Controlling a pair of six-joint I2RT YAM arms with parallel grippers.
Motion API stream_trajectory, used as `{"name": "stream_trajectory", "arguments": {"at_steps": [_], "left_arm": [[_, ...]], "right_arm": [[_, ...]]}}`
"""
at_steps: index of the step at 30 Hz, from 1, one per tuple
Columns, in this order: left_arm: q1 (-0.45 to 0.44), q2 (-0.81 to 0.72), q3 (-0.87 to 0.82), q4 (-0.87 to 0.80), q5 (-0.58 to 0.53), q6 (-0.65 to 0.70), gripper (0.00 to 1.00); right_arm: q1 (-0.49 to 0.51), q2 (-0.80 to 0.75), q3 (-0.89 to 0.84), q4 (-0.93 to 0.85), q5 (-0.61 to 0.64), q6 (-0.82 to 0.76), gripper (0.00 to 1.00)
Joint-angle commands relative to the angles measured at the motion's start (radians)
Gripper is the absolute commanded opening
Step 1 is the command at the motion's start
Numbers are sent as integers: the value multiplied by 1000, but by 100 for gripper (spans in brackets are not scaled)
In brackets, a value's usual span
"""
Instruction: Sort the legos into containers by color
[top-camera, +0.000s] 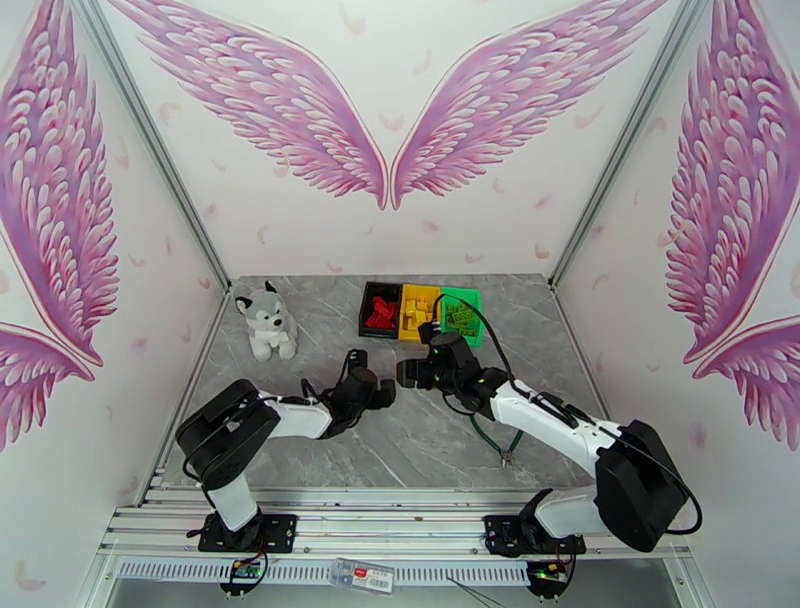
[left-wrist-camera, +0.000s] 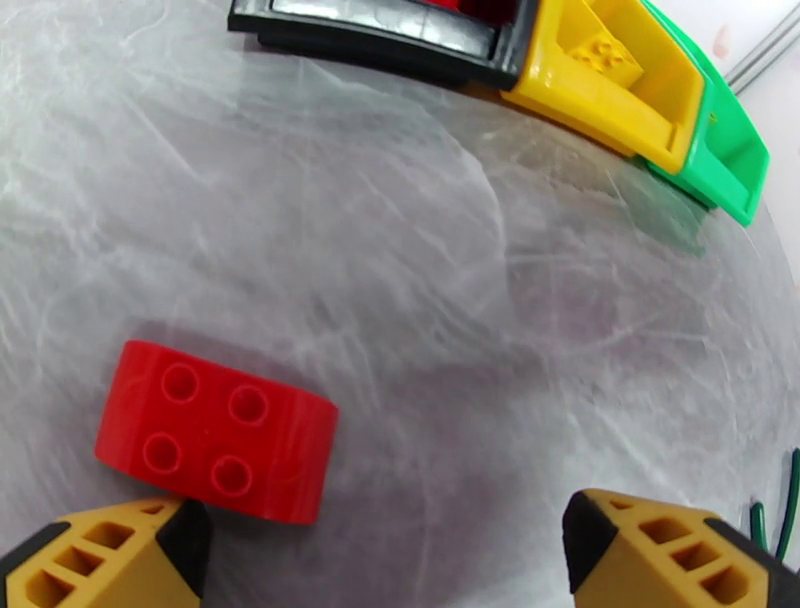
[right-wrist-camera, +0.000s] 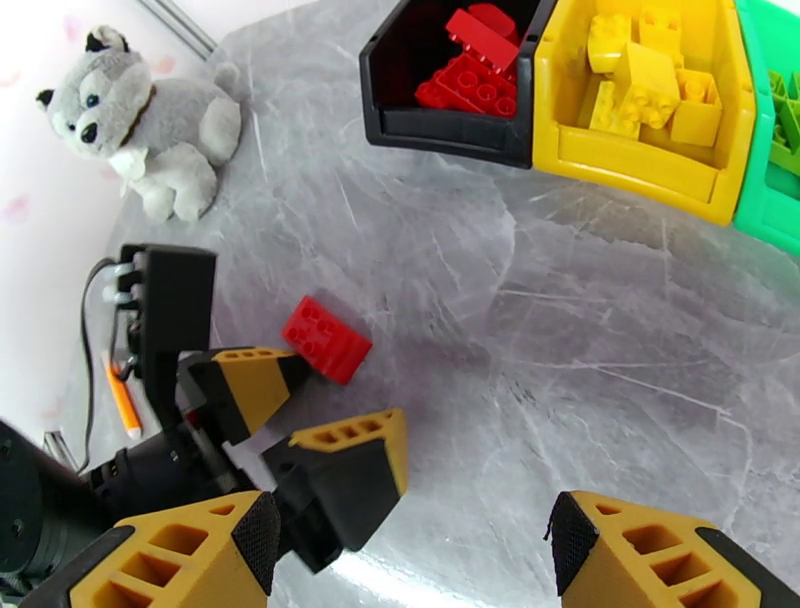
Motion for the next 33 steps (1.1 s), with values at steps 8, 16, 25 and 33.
{"name": "stream_trajectory", "arguments": {"at_steps": [8,16,25,33], "left_arm": [[98,126,204,-197,-65,106,95],[100,207,321,-258,-13,151,80],[62,197,327,-283,-41,174,69],[35,148,282,-329,-128,202,48]], "right_arm": [[-12,-29,-9,-24,31,9,77],[-17,-28,-8,-24,29,10,77],[-21,-26,-9,-23,25,12,77],[-23,-30,-13,-22,25,13,77]]}}
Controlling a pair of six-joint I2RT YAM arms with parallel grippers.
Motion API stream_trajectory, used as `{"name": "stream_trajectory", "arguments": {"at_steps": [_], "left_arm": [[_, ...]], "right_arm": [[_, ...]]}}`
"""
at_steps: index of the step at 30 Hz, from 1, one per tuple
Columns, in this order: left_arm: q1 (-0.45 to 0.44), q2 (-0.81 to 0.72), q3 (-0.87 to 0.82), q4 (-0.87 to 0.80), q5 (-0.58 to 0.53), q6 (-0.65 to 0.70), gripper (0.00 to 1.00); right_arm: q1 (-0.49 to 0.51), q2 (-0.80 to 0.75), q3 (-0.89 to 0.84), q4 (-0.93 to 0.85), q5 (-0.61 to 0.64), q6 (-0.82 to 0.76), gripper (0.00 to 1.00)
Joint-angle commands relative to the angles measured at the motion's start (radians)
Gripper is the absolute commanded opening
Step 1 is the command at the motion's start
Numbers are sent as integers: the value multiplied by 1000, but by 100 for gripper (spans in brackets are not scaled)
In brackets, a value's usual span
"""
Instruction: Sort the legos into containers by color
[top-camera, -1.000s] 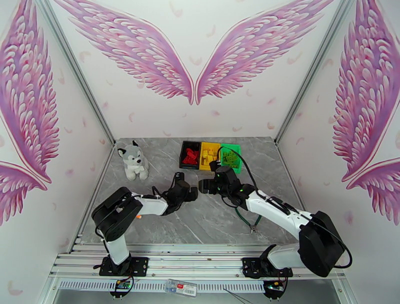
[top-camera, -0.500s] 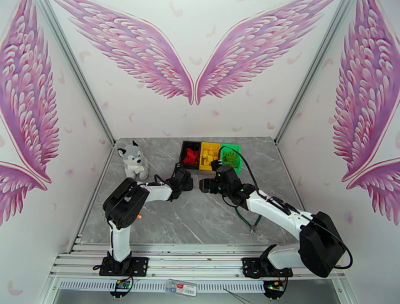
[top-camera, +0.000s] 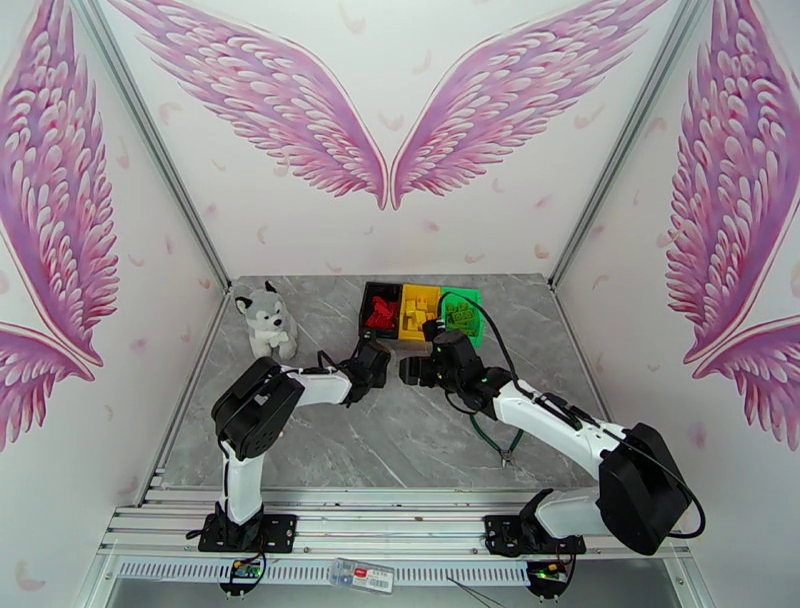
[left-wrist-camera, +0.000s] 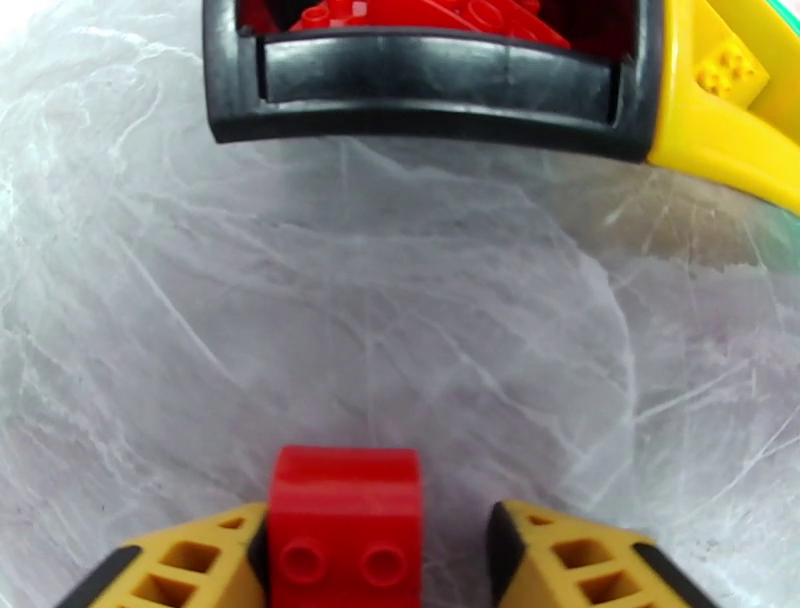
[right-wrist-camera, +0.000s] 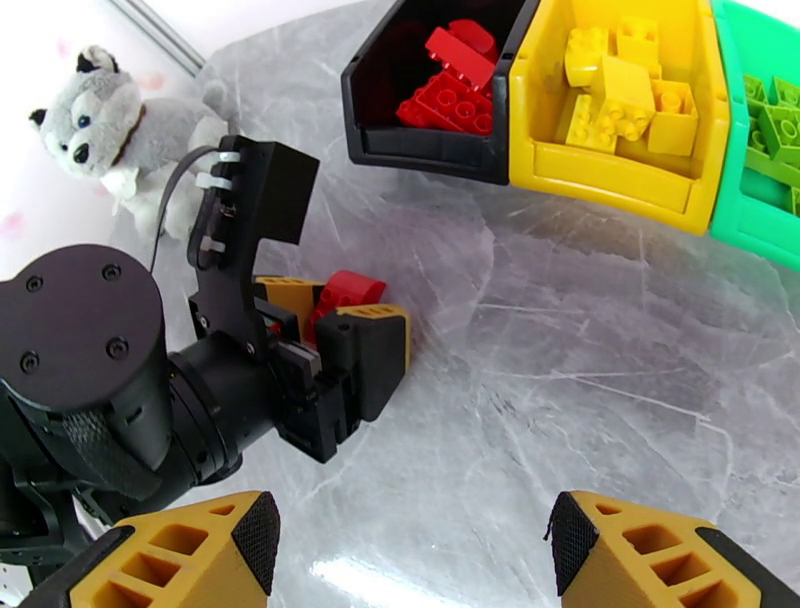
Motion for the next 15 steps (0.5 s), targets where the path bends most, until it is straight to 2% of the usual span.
{"name": "stream_trajectory", "arguments": {"at_steps": [1,3,5,10,15], "left_arm": [[-14,-44,-23,-54,-22,17,44],[-16,-66,-32,-49,-22,25,35],[-17,-89,-39,-45,-12,31,31],[-1,-151,-21,-47,30,57,30],[47,-161,91,-90,57,96,30]], "right_arm": [[-9,-22,-13,-19,9,14,77],[-8,-19,-12,-17,8,14,78],[-9,-18,-12,-18,8,15,78],[-10,-17,-12,-15,3,14,77],[-10,-18,-13,-16,3,15,78]]}}
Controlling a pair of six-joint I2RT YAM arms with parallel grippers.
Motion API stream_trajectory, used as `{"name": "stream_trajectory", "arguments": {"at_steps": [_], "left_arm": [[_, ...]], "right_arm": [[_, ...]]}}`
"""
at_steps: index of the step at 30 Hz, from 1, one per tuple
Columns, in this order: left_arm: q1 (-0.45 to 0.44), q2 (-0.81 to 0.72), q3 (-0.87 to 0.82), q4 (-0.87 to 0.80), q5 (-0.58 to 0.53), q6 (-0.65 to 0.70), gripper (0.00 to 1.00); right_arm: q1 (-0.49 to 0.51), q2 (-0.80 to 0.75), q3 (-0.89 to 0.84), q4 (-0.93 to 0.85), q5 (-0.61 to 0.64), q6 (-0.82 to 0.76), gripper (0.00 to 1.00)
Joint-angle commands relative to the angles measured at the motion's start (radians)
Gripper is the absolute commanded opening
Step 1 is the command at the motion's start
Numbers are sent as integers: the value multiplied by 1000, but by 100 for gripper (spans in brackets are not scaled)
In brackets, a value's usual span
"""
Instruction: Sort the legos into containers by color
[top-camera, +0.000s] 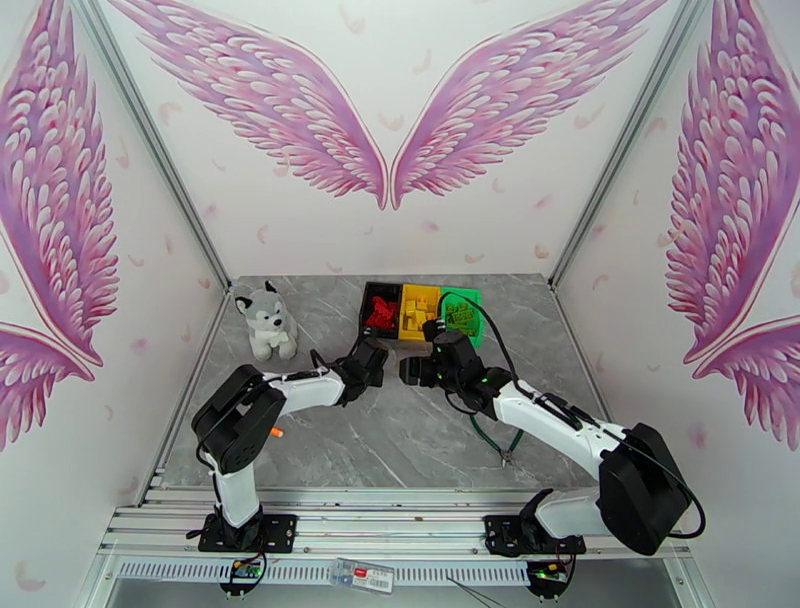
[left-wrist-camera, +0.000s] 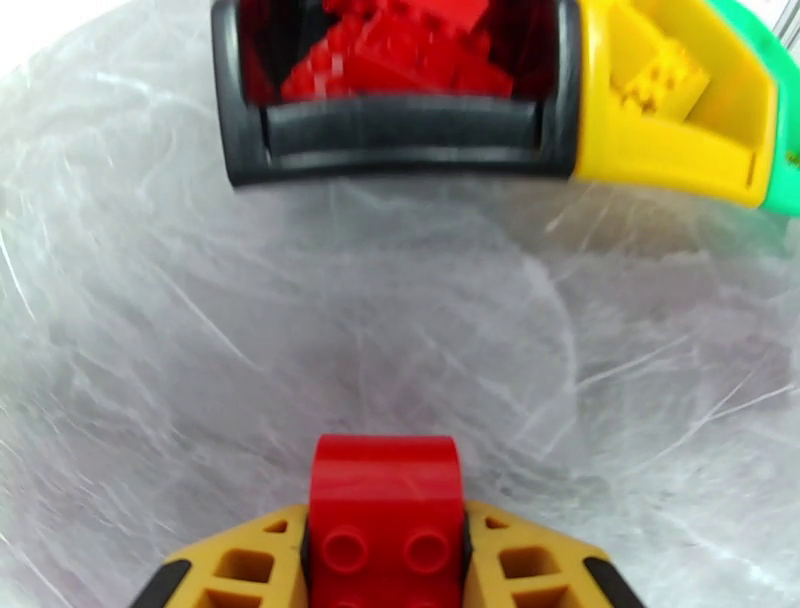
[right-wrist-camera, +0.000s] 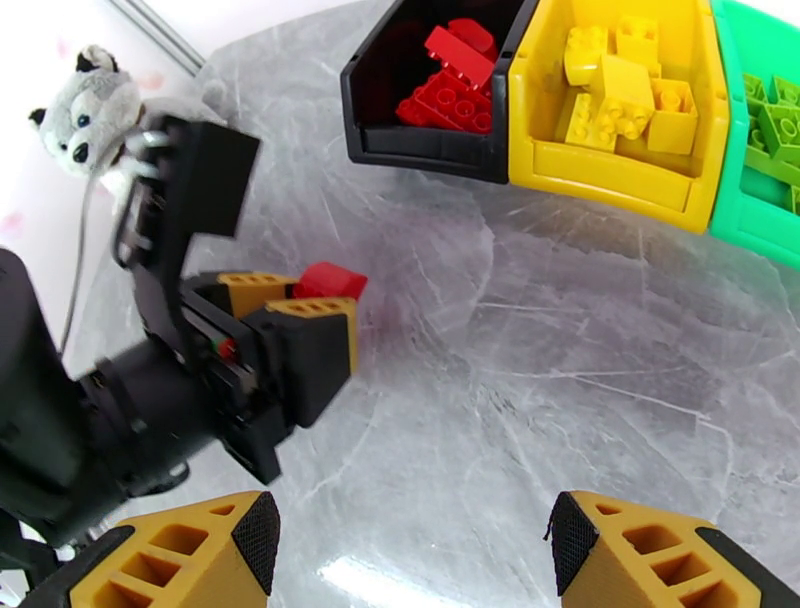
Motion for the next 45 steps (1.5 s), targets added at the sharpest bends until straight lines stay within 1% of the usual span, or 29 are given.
{"name": "stream_trajectory", "arguments": {"at_steps": [1,9,12,16,19,23,24,25,29,34,37,39,43,45], "left_arm": [[38,-28,107,-37,28,46,30],[116,102,409,-153,53,107,31],[142,149,489,-185,62,120,33],[175,213,584,-215,107,131,35],[186,262,649,-230,140,135,35],[191,325,725,-248,155,125,35],[193,340,745,-252,164,121,37],[195,351,761,-255,167,118,42],[193,362,801,-269,152,102,72],[188,276,740,-245,136,103,85],[171,163,641,-190,128,117,92],[158,60,556,-139,115,134,98],[149,-155,400,-35,117,160,99],[150,-262,338,10,99,179,99]], "right_arm": [[-9,-21,-12,-16,3,14,78],[-16,-28,-13,-20,8,12,77],[-18,-29,-15,-19,7,12,78],[-19,-23,-16,-16,6,13,77],[-19,-18,-15,-14,5,15,77],[-20,-11,-14,-12,2,15,77],[-20,-8,-13,-12,1,14,77],[-20,-8,-14,-11,1,15,77],[-20,-7,-14,-12,1,15,77],[-22,-12,-18,-12,5,13,78],[-22,-19,-18,-14,15,9,78],[-24,-28,-18,-21,36,2,78],[-24,-68,-29,-25,117,-19,78],[-24,-99,-41,-18,172,-13,78]]}}
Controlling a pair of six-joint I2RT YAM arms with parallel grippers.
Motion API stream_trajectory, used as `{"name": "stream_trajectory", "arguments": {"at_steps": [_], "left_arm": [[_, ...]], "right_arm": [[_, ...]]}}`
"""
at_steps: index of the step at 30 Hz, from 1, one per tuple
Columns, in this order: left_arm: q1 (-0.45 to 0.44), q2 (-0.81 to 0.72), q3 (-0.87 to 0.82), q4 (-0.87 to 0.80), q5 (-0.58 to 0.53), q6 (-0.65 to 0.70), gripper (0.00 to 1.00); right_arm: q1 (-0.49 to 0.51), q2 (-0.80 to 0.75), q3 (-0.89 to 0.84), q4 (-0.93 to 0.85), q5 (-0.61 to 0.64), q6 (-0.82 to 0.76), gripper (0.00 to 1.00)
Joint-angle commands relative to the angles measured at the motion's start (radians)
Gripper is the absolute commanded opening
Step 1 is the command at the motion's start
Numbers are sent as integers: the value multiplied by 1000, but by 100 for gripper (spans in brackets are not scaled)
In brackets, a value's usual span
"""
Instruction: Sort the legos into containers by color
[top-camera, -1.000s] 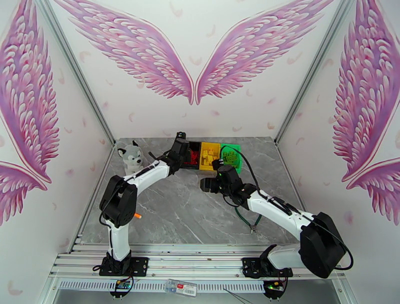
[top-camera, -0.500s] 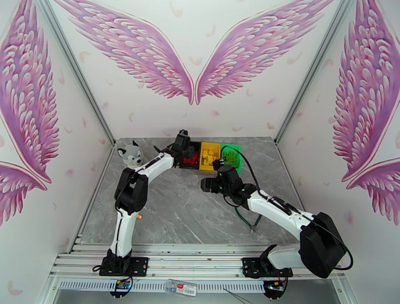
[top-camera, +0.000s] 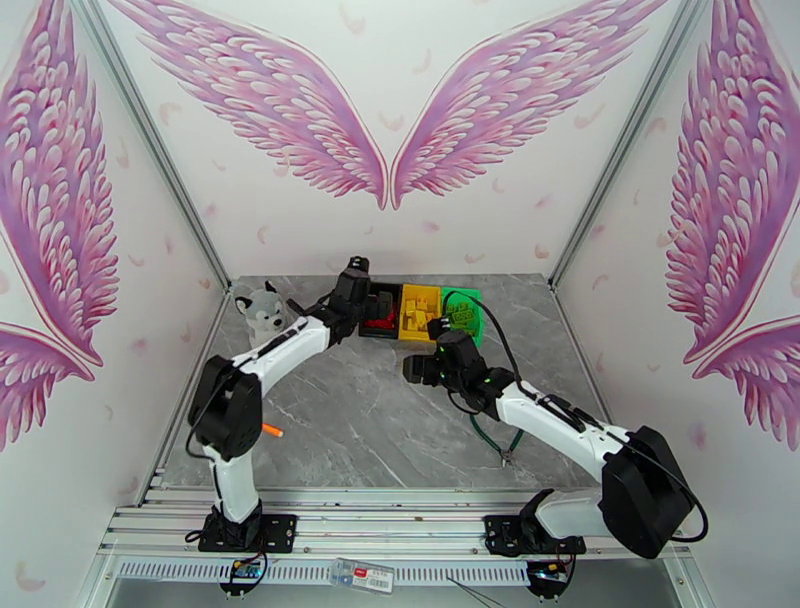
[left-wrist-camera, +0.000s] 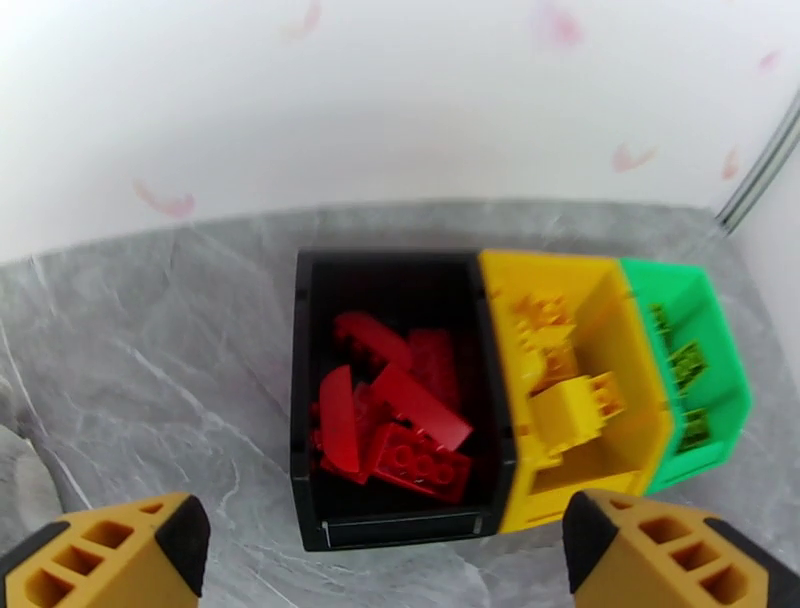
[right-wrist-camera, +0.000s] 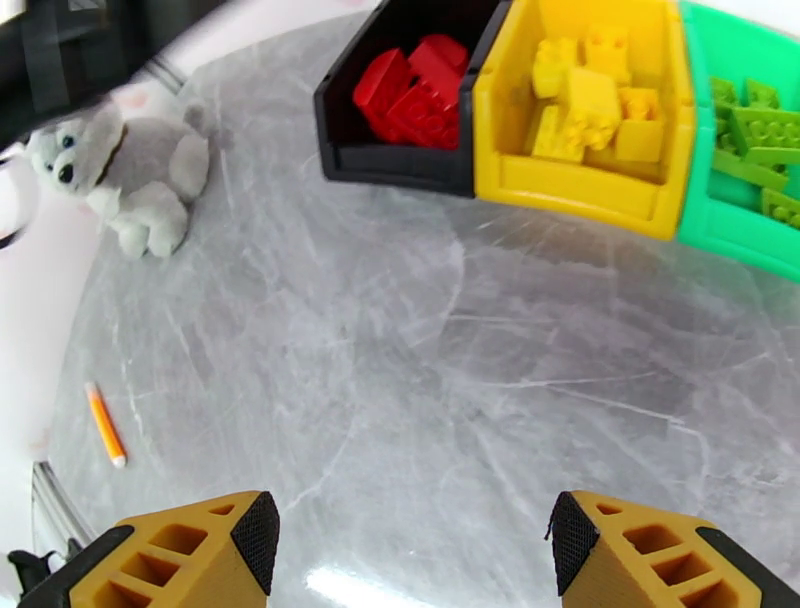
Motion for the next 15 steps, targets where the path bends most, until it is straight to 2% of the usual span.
{"name": "stream_trajectory", "arguments": {"at_steps": [1,5,7,8,11,12,13,15], "left_arm": [[3,-211,-78,145,-49,49,99],[7,-353,-138,231,-138,141,99],[5,-414,-183,354,-117,236,99],[2,-437,-231,404,-119,270,99],[-4,-502,-307,523,-155,384,99],[-5,-528,-339,549,-131,439,99],[-4,-556,-376,549,-102,475,99],[-5,-612,-451,545,-67,524,99]], "right_arm": [[-11,-74,-29,-9,126,-2,79],[-11,-139,-28,-21,354,63,82],[-12,-160,-29,35,442,30,91],[-12,-160,-29,53,498,38,99],[-12,-124,-107,293,732,125,92],[-13,-109,-141,390,818,117,96],[-21,-100,-165,503,815,-5,99],[-42,-78,-191,674,747,-263,99]]}}
